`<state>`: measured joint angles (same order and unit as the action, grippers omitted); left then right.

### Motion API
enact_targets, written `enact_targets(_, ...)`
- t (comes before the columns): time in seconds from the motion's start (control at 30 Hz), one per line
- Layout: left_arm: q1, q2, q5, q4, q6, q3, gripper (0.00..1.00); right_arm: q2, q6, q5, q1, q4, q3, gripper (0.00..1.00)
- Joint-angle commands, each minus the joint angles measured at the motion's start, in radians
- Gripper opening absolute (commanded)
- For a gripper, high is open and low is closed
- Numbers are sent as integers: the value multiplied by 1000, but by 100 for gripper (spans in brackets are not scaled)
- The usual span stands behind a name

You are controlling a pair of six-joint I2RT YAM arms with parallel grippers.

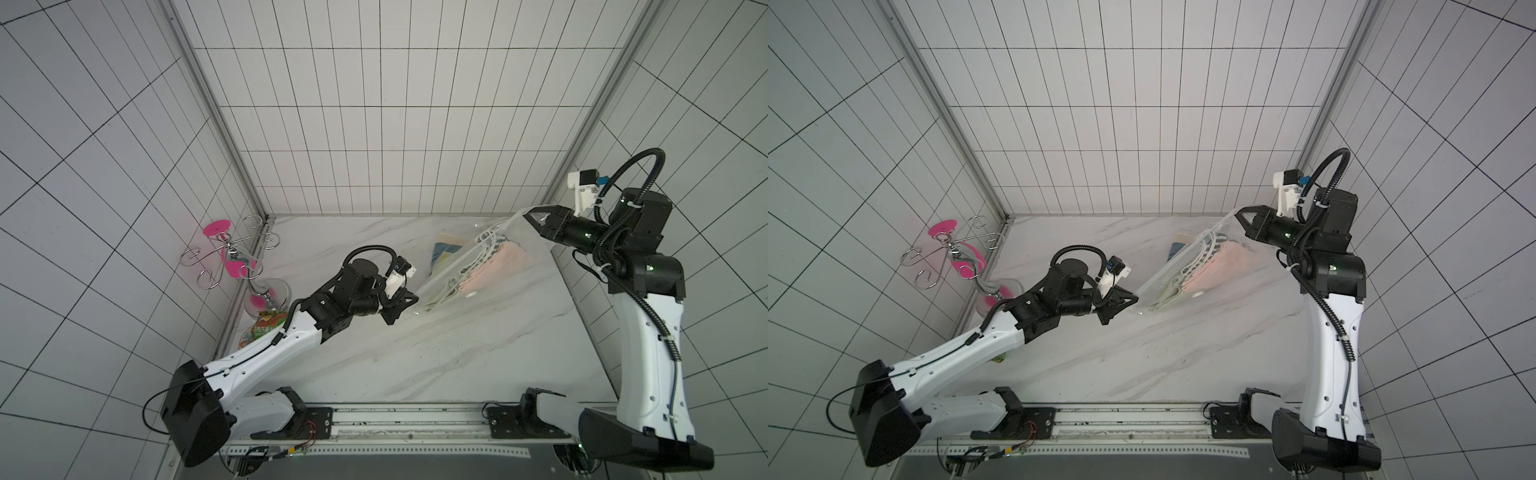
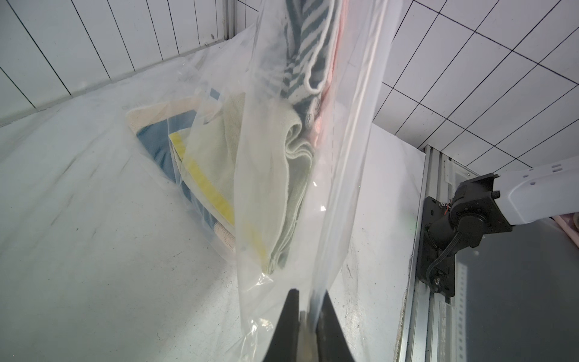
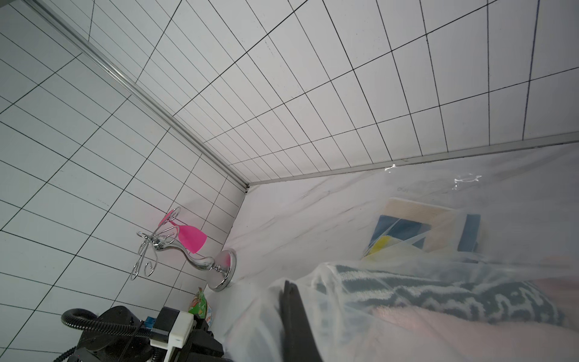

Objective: Place the folded towel into the vacuum bag
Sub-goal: Close the vacuum bag at the center of the board.

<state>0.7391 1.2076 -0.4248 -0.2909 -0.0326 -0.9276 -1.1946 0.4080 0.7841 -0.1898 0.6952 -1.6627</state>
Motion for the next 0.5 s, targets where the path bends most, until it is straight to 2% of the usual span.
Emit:
enact_targets(0.0, -23, 11, 38, -358, 11, 112, 9, 12, 31, -175, -90, -370, -165, 0)
enact_targets(0.17, -23, 14, 62, -294, 1, 165, 7, 7, 35, -180, -106, -367, -188, 0)
enact_targets(0.47, -35, 65, 79, -318, -7, 136, 9, 11, 25, -190, -114, -360, -174, 0)
